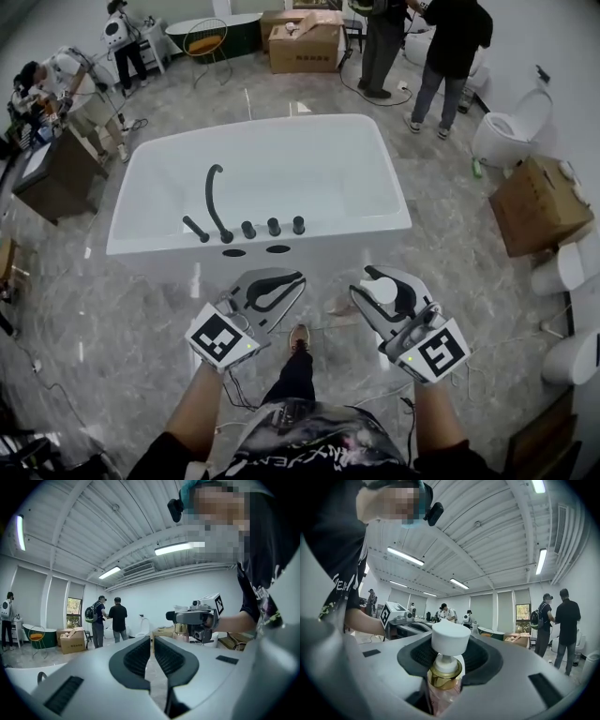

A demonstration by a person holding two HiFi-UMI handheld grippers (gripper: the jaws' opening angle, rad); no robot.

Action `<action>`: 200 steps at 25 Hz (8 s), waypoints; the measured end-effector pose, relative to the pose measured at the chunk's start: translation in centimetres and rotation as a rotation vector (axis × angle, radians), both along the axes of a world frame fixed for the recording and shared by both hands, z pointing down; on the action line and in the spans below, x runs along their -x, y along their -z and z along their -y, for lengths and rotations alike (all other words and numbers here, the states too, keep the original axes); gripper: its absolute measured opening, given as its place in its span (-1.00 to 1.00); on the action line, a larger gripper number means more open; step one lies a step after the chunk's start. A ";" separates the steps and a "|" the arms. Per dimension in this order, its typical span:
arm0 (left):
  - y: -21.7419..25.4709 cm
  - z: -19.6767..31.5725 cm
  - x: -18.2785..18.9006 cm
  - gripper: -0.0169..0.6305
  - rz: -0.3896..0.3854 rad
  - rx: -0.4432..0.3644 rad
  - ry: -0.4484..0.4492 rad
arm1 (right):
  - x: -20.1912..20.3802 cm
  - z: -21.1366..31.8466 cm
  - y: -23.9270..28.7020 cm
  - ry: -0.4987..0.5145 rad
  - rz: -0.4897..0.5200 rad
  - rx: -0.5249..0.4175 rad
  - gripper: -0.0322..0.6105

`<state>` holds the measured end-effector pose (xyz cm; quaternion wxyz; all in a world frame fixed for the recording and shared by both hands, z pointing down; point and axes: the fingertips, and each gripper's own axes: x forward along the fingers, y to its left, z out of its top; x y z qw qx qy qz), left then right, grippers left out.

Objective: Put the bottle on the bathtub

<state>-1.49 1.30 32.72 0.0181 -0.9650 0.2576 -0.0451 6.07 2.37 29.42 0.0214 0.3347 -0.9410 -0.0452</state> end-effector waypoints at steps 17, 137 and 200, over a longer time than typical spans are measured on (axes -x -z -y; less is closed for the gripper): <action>-2.5 19.2 3.6 -0.82 0.002 0.056 -0.029 | 4.1 19.4 -2.6 -0.039 -0.074 0.077 -0.46; -17.5 32.6 0.9 -0.83 0.064 0.015 0.184 | 4.2 36.1 -20.4 -0.022 -0.034 -0.029 -0.06; 3.3 23.9 -0.4 -0.83 0.047 0.010 0.077 | 3.3 24.8 1.4 0.000 -0.071 -0.067 -0.90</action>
